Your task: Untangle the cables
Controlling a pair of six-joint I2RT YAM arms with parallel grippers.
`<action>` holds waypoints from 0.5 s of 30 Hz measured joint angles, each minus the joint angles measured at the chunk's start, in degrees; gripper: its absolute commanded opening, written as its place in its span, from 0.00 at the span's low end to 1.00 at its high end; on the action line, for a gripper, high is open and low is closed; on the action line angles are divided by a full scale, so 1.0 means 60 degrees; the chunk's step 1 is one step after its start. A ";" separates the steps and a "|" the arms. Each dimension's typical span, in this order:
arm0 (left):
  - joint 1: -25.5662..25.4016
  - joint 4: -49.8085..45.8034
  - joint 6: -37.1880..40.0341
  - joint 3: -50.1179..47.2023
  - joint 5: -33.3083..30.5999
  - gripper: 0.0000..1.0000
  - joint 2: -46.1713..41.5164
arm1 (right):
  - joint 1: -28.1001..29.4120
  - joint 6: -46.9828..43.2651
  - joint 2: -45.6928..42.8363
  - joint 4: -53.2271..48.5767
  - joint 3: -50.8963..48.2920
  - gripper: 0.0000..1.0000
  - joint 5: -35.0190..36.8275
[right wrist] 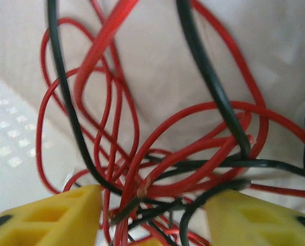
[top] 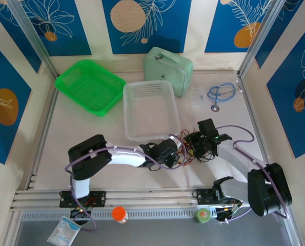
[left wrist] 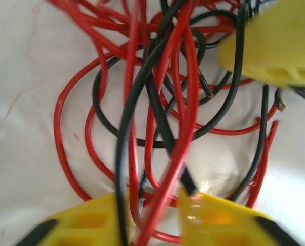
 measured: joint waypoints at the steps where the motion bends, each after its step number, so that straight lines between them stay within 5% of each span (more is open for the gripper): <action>1: 0.0000 0.0066 -0.0058 0.0022 0.0044 0.05 0.0058 | -0.0033 -0.0080 0.0120 0.0033 0.0004 0.38 0.0055; 6: 0.0000 0.0386 -0.0131 0.0040 0.0124 0.00 0.0146 | -0.0226 -0.0623 0.0729 0.0040 0.0259 0.00 0.0412; 15: 0.0000 0.0823 -0.0237 -0.0044 -0.0022 0.00 -0.0302 | -0.0135 -0.3217 0.0040 -0.1796 0.1785 0.00 0.1220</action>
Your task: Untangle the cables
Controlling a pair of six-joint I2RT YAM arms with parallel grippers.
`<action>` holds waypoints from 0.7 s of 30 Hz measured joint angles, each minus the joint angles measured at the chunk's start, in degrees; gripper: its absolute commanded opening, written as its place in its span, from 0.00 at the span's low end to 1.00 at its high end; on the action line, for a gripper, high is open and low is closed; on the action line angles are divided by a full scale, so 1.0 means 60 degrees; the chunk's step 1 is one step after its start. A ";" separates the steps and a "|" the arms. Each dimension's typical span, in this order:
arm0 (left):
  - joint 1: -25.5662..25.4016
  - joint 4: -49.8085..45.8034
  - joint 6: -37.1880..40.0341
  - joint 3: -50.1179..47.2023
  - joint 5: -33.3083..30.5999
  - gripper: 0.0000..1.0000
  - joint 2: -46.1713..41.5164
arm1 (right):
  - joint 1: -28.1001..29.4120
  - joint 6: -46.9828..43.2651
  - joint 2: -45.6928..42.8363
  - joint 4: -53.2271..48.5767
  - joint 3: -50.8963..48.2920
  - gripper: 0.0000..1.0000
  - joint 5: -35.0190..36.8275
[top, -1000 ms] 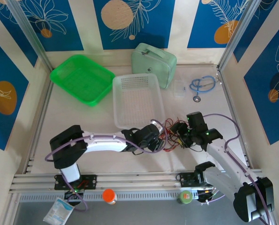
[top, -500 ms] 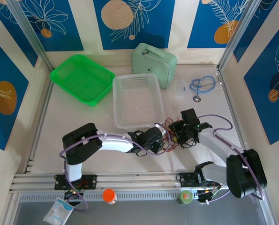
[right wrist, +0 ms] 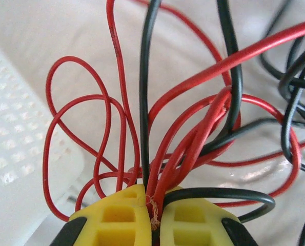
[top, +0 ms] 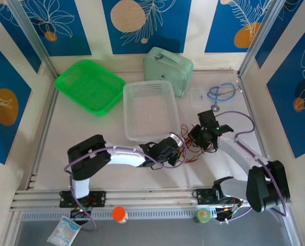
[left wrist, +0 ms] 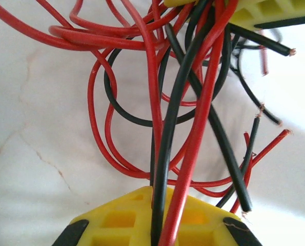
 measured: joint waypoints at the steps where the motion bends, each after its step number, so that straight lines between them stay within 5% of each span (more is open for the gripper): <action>1: 0.0000 0.0011 0.0004 0.0000 -0.0011 0.00 -0.0138 | 0.0018 -0.0368 -0.0204 -0.0204 0.0160 0.00 0.0062; 7: 0.0000 -0.0047 0.0022 0.0087 -0.0015 0.00 -0.0907 | 0.0120 -0.2284 -0.1508 -0.1075 0.0608 0.00 0.0321; 21: -0.0004 -0.1712 0.0266 0.0463 0.0080 0.00 -0.1016 | 0.0124 -0.1800 -0.1617 -0.1432 -0.1002 0.48 0.0721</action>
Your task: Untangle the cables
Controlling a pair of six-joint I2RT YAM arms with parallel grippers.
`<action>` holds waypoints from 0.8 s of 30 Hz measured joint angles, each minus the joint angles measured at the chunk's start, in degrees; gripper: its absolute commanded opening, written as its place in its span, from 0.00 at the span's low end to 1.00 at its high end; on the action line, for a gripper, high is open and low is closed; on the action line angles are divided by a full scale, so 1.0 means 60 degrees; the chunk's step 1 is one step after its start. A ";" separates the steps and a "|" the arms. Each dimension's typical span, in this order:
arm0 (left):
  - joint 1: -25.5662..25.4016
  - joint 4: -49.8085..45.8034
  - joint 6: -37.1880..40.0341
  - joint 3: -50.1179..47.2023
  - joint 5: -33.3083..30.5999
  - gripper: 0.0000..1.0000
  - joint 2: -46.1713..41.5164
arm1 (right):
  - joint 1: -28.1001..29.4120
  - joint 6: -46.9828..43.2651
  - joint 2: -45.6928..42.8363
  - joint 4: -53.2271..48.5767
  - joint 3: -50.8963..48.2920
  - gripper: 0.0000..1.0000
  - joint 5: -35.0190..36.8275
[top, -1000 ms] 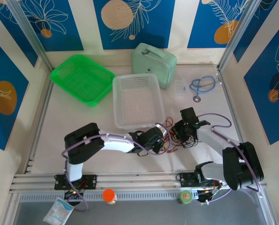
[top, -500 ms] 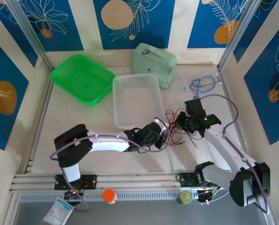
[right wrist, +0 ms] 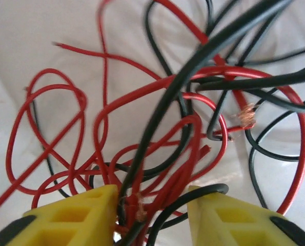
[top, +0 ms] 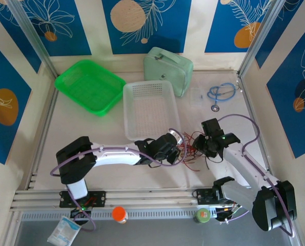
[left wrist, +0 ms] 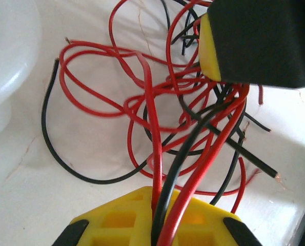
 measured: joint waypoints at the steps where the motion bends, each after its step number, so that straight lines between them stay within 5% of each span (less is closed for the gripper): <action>1: 0.0000 -0.0022 -0.0004 0.0000 0.0036 0.00 0.0036 | -0.0004 0.0127 0.0026 -0.0066 -0.0047 0.52 0.0018; 7: 0.0000 -0.0117 -0.0004 0.0000 0.0135 0.00 0.0142 | -0.0011 0.0718 -0.0561 -0.0463 -0.0076 0.73 0.0062; 14: 0.0000 -0.0113 -0.0007 0.0000 0.0135 0.00 0.0142 | -0.0011 0.1501 -0.1883 -0.0852 -0.0186 0.78 -0.0175; 18: 0.0000 -0.0113 -0.0029 0.0000 0.0135 0.00 0.0142 | -0.0011 0.1953 -0.1938 -0.0754 -0.0601 0.76 -0.0335; 24: 0.0000 -0.0178 0.0004 0.0025 0.0178 0.00 0.0138 | -0.0015 0.2441 -0.0769 0.0007 -0.0929 0.52 -0.0484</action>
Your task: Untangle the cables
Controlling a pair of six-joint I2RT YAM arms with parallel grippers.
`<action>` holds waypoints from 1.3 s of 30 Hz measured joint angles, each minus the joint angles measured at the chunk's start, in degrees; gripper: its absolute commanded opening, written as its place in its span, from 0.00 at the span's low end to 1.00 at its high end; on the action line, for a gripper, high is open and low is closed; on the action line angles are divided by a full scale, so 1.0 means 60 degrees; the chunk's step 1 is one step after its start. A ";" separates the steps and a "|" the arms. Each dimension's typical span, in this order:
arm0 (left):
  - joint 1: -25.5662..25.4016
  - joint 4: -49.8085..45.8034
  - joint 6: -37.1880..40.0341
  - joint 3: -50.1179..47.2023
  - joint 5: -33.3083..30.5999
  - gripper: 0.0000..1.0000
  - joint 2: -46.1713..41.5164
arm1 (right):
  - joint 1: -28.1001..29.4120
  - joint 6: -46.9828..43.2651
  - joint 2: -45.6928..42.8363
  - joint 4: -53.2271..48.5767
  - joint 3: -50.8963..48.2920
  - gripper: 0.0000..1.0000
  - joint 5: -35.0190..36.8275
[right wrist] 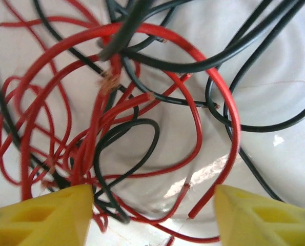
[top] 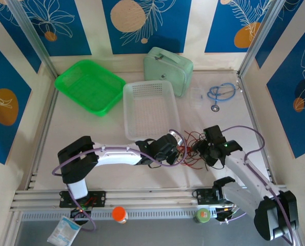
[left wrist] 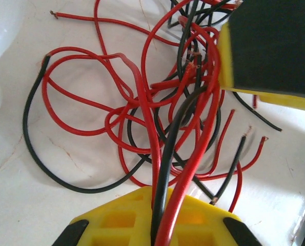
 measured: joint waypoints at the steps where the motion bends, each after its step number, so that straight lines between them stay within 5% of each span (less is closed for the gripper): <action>1: 0.0000 -0.0087 0.0007 0.0058 0.0033 0.00 0.0000 | -0.0018 0.0044 0.0233 0.0168 -0.0007 0.46 -0.0015; 8: 0.0000 -0.0288 0.0255 0.0739 0.0291 0.00 -0.0047 | -0.0696 -0.0157 0.1162 0.0951 0.0007 0.00 0.0022; 18: 0.0000 -0.0277 0.0211 0.0721 0.0426 0.00 -0.0197 | -0.2754 -0.1774 0.1166 0.0834 0.1038 0.02 0.0284; 22: 0.0000 -0.0284 0.0142 0.0586 0.0466 0.00 -0.0197 | -0.3126 -0.2084 0.1169 0.0809 0.1177 0.36 -0.0208; 33: 0.0000 -0.0280 0.0138 0.0586 0.0495 0.00 -0.0178 | -0.0965 -0.0889 -0.0255 0.0627 0.0197 0.40 -0.1545; 39: 0.0000 -0.0280 0.0135 0.0586 0.0495 0.00 -0.0171 | -0.0208 -0.0255 0.0331 0.1071 -0.0080 0.35 -0.1541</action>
